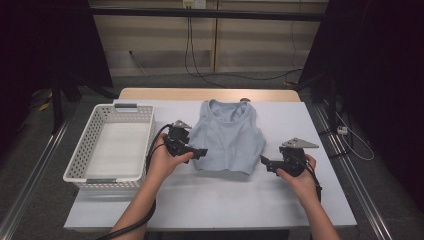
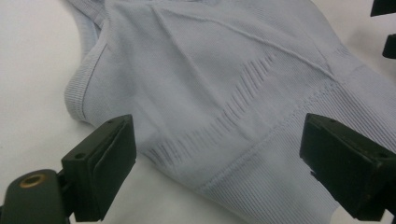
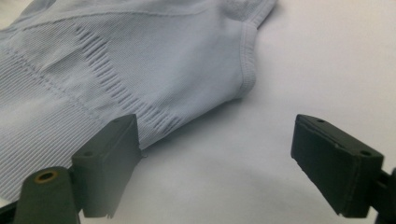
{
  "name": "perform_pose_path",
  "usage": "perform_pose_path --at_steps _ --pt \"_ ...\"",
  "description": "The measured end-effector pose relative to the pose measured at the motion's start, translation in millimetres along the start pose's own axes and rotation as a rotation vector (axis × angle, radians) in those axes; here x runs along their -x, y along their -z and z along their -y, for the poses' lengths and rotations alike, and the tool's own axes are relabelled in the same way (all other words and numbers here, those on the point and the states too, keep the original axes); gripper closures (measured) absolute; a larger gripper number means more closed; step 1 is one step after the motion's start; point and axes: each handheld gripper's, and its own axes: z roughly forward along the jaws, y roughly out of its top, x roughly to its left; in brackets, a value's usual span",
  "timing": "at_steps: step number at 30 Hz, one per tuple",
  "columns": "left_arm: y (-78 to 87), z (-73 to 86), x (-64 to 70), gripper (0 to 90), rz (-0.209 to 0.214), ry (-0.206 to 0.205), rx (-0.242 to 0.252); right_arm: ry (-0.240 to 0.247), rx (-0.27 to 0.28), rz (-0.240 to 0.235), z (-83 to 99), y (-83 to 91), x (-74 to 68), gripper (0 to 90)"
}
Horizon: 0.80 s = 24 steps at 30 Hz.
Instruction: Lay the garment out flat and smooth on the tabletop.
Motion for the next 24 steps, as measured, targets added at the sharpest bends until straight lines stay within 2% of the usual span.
perform_pose_path --at_steps 3,6,8,10,12,13,16,18,20,23,24 --pt "-1.7 1.1 0.3 11.2 -0.005 -0.005 0.006 -0.026 -0.007 -0.026 -1.3 -2.3 -1.7 25.7" --pt "-2.5 1.8 -0.4 11.2 -0.007 -0.009 0.003 -0.013 -0.001 -0.023 -4.9 -5.2 -7.8 32.9" --pt "-1.8 1.7 0.0 11.2 -0.003 -0.012 0.006 -0.024 0.0 -0.046 -7.2 -8.7 -10.0 37.9" --pt "-1.6 2.3 0.2 11.2 -0.007 -0.008 0.01 -0.017 -0.016 -0.053 -8.6 -13.1 -13.4 41.4" --pt "-0.8 3.0 0.1 11.2 -0.01 -0.011 0.01 -0.002 -0.039 -0.041 -9.1 -16.8 -16.5 45.6" --pt "-0.4 3.1 -0.1 11.2 -0.012 -0.012 0.011 -0.002 -0.051 -0.033 -9.3 -18.1 -17.4 45.2" --pt "-0.3 3.8 -0.1 11.2 -0.017 -0.01 0.022 -0.002 -0.039 -0.025 -10.9 -17.5 -16.7 43.5" --pt "0.0 3.8 -0.8 11.2 -0.016 -0.016 0.011 0.023 -0.034 0.004 -12.1 -14.3 -15.6 42.1" --pt "-0.9 4.1 0.4 11.2 -0.016 -0.014 0.012 0.018 -0.032 0.018 -11.4 -12.0 -11.1 42.1" --pt "-2.2 4.9 2.0 11.2 -0.01 -0.024 0.007 0.009 -0.042 0.067 -7.4 -10.5 -0.9 42.3" --pt "-2.5 5.2 1.6 11.2 -0.012 -0.031 0.002 -0.004 -0.05 0.065 -5.9 -10.4 2.0 42.3"
